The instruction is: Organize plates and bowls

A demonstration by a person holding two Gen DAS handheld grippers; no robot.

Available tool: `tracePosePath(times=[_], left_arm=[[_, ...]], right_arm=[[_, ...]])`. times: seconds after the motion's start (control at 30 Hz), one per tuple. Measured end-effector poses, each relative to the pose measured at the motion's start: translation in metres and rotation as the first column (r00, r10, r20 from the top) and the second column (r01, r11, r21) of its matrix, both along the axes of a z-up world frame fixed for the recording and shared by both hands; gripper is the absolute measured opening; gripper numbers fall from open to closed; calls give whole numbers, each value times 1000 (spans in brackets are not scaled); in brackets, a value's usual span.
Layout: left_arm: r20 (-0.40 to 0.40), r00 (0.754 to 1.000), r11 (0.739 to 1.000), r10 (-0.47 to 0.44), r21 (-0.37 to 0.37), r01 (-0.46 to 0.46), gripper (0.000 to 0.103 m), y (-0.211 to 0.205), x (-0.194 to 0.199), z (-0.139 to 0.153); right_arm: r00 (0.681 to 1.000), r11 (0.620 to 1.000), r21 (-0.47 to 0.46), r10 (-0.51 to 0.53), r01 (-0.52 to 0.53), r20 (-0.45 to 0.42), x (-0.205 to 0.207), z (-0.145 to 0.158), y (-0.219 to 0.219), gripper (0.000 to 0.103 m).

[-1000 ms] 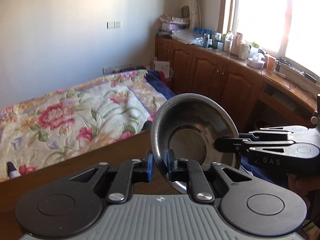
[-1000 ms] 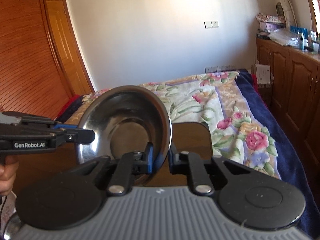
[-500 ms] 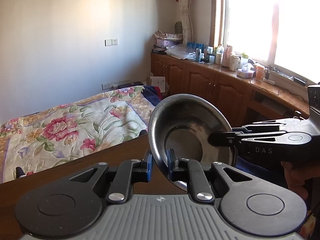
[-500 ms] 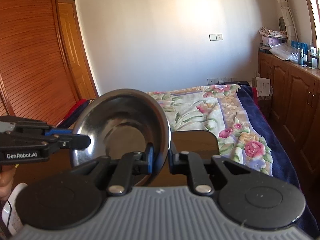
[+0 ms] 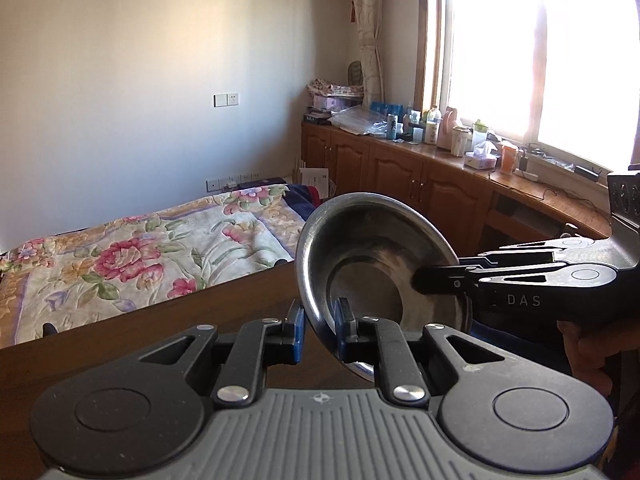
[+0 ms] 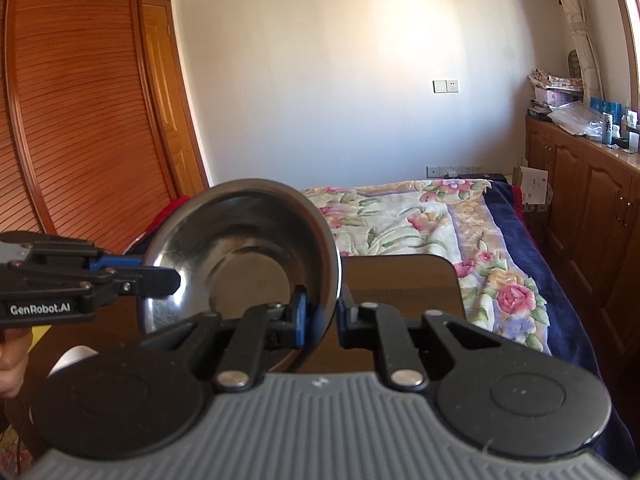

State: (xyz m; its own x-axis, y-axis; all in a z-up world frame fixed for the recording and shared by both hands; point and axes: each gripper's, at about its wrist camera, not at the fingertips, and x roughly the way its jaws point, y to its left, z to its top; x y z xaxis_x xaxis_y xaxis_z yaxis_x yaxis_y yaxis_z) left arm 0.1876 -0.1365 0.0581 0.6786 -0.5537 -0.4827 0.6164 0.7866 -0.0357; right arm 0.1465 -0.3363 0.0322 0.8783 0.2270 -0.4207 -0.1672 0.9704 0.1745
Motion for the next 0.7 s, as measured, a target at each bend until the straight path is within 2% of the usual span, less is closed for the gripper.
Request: tracePosePath(times=[0.7], left_arm=[[12, 1000, 999, 21, -33, -21, 17, 34, -62, -13]], right_arm=[[999, 999, -8, 39, -39, 16, -50, -7, 30, 17]])
